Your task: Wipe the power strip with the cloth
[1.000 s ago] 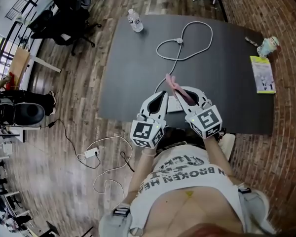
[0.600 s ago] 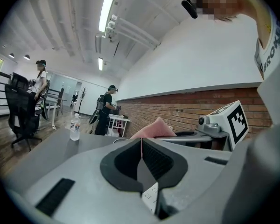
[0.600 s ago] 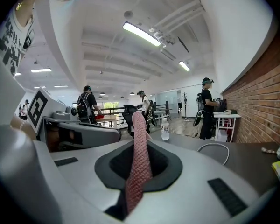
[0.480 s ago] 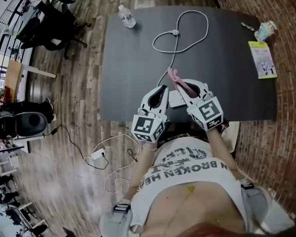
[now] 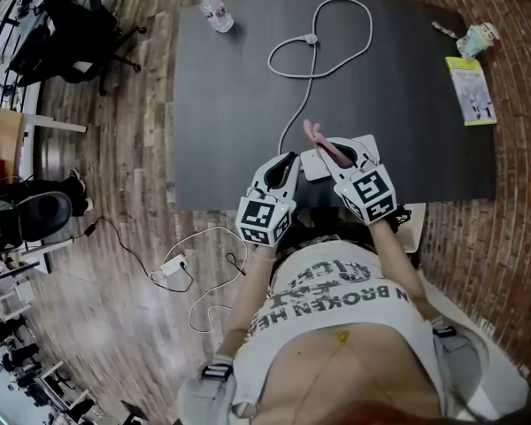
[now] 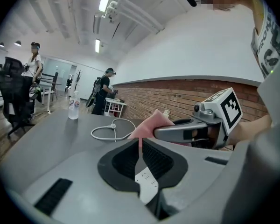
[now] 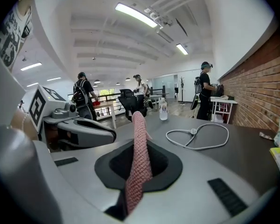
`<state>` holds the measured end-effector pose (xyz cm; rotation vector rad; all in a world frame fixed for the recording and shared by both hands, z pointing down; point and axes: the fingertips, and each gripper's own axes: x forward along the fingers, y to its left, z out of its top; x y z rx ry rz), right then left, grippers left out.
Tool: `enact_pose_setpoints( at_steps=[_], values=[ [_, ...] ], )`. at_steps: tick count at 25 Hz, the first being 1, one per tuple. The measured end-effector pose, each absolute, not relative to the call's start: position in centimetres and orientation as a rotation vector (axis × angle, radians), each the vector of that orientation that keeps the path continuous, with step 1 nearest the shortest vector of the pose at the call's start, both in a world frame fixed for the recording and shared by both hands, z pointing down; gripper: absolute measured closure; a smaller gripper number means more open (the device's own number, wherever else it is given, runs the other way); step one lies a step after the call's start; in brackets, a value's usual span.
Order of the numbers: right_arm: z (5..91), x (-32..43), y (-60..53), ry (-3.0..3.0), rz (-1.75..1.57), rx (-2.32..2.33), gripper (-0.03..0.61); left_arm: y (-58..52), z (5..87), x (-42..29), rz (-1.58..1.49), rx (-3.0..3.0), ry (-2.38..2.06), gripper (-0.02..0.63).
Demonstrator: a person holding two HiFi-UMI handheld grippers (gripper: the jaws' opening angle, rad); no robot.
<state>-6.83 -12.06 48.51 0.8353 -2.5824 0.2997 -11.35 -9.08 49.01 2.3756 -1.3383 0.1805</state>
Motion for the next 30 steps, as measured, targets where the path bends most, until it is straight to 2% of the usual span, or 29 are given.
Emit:
enact_pose_setpoints(
  at_steps=[4,12,20,30],
  values=[
    [51.1,-7.0,-11.7,-2.528,0.343,0.809,0.561,-8.5,52.3,-11.1,0.292,2.361,-1.277,0.598],
    [54.4,-7.4,-11.0,-2.462,0.386,0.754,0.561,-7.0,58.6,-9.6,0.523,2.338,-1.091,0.477],
    [57.0,-7.6,-11.0,-2.407,0.394,0.695,0.561,-5.0,65.6,-7.7,0.930,2.342,-0.860,0.351],
    [61.1,-8.5,-10.6,-2.333,0.427,0.578,0.561,-5.3,68.7,-6.6,1.104,2.327,-0.769,0.344]
  ],
)
